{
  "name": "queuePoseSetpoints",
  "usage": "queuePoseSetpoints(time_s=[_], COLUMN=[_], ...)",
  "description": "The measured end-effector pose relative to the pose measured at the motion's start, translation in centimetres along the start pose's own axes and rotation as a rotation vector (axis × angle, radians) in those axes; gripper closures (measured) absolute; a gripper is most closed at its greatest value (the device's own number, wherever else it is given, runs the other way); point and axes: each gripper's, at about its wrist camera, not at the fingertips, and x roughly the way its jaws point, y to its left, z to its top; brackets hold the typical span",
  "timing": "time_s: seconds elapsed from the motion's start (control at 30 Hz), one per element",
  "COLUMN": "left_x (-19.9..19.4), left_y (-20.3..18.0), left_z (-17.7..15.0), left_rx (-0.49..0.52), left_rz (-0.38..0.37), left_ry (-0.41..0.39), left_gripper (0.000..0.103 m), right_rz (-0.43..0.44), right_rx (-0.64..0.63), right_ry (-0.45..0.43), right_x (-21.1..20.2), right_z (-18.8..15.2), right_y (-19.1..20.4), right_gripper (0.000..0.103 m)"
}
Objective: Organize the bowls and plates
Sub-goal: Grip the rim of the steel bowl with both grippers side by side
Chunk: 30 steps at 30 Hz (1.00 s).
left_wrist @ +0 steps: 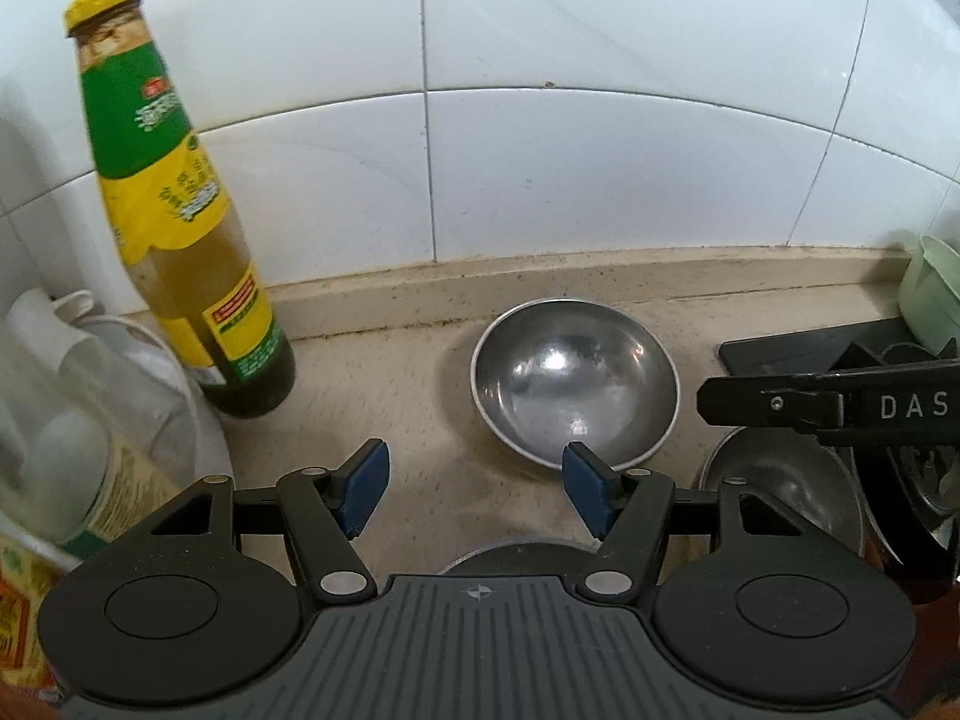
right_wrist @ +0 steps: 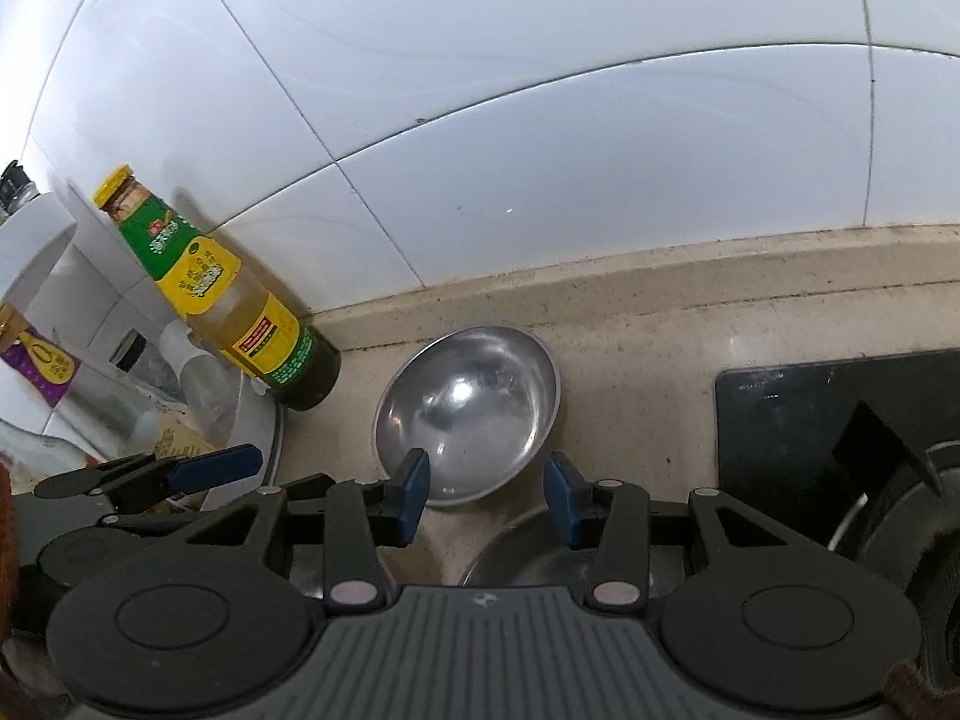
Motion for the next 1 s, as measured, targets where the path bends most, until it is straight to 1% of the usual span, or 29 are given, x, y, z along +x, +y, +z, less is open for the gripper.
queuePoseSetpoints(time_s=[0.23,0.53,1.0], left_x=[1.5,2.8,5.1], left_y=[-0.2,-0.3,-0.1], left_z=[0.7,1.7,2.2], left_rx=[0.021,0.022,0.024], left_rz=[-0.002,0.002,0.011], left_ry=[0.01,0.019,0.041], left_gripper=[0.032,0.032,0.03], right_rz=[-0.014,-0.026,-0.034], right_rx=[-0.007,-0.016,-0.02], right_ry=[0.01,0.027,0.062], right_x=[1.2,2.6,4.9], right_z=[0.8,1.5,2.1], right_y=[0.0,-0.2,-0.6], right_gripper=[0.064,0.064,0.063])
